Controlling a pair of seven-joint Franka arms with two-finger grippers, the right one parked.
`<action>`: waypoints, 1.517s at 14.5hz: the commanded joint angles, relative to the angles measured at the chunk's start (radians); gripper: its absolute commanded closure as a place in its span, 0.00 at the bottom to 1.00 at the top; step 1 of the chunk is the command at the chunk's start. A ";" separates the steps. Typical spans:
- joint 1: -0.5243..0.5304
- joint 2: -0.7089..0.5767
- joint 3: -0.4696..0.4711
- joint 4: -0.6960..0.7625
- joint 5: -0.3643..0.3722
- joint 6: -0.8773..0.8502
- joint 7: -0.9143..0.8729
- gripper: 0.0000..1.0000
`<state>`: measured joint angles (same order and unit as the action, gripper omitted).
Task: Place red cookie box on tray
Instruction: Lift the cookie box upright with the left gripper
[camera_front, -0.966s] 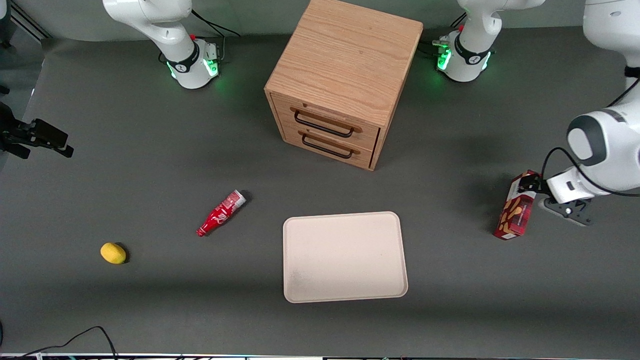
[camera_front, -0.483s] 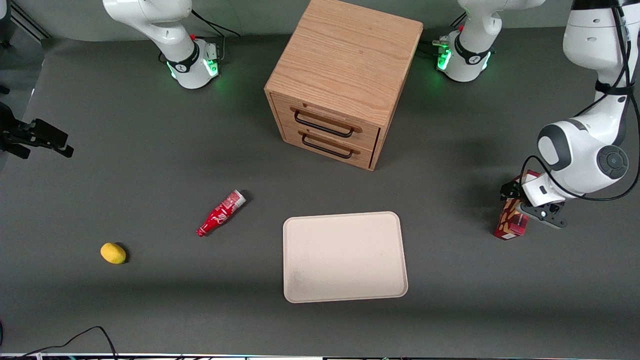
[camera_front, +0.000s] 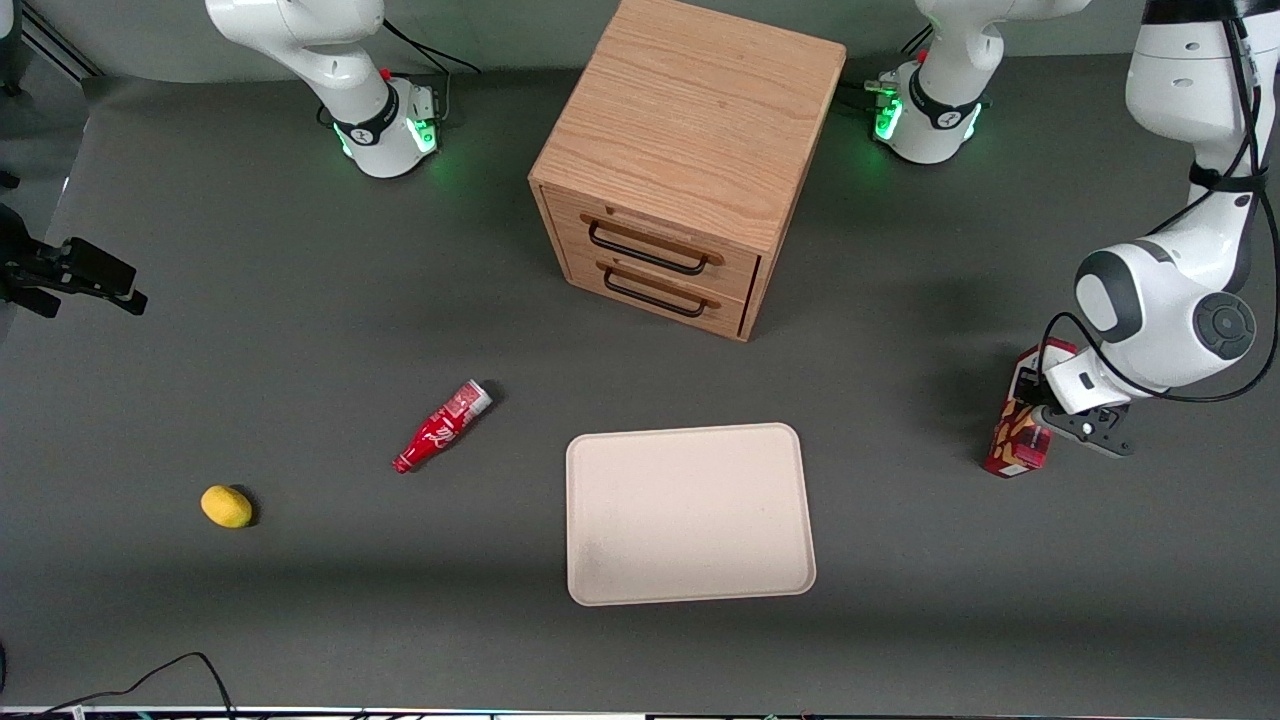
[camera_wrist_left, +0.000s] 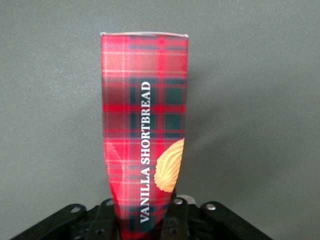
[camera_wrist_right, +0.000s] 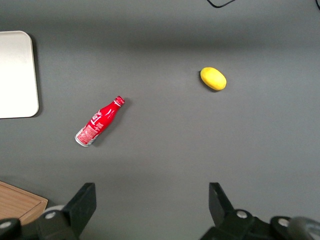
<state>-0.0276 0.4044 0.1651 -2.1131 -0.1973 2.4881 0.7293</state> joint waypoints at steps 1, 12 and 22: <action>-0.003 -0.012 0.004 -0.002 -0.017 -0.003 0.021 1.00; -0.005 -0.068 0.050 0.583 0.001 -0.818 -0.198 1.00; -0.011 -0.046 -0.315 0.846 0.009 -1.005 -0.962 1.00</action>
<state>-0.0395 0.3262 -0.0824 -1.3001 -0.2029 1.4372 -0.1049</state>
